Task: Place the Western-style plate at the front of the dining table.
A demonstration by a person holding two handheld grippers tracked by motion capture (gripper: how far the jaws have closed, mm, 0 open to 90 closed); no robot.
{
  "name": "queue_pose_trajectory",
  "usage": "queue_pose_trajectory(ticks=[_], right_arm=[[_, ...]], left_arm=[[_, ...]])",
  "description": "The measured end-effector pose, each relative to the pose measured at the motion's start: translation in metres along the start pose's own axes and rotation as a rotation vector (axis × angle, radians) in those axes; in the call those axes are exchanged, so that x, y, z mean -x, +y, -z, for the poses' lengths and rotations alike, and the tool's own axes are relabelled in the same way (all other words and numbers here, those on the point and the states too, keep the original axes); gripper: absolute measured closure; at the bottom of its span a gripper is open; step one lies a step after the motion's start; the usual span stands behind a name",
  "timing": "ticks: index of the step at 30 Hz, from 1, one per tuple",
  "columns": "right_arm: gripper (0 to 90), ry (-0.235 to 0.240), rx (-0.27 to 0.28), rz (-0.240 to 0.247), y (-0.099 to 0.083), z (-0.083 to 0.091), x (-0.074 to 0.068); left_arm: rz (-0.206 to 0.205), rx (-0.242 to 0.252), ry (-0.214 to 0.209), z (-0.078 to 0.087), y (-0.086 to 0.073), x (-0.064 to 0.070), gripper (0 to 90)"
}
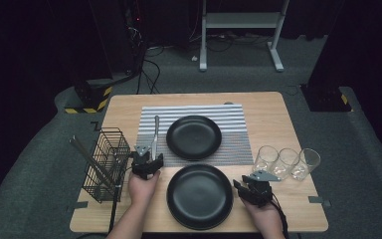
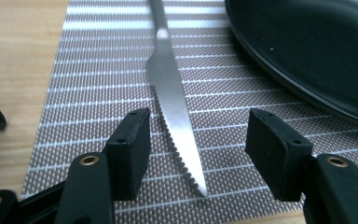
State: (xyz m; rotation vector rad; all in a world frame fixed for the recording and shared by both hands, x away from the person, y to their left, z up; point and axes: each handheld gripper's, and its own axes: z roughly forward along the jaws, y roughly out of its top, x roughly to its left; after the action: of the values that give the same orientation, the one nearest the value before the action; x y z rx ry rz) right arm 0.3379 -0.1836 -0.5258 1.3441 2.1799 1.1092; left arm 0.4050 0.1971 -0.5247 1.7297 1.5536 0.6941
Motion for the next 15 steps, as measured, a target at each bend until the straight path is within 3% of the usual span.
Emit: queue_pose_trajectory(ticks=[3,7,12,15], right_arm=[[56.3,0.004,0.0,0.002,0.0,0.0,0.0],[55.6,0.009,-0.002,0.001,0.0,0.0,0.0],[53.8,0.014,-0.013,-0.013,0.001,-0.001,0.001],[53.1,0.015,-0.02,-0.018,0.001,-0.001,0.001]], left_arm=[[-0.048,-0.007,0.016,0.001,0.0,0.004,39.2],[-0.053,-0.004,-0.02,0.007,0.004,0.009,41.8],[-0.069,0.022,-0.065,0.015,0.014,0.02,38.7],[-0.058,0.022,-0.091,0.018,0.018,0.024,38.5]])
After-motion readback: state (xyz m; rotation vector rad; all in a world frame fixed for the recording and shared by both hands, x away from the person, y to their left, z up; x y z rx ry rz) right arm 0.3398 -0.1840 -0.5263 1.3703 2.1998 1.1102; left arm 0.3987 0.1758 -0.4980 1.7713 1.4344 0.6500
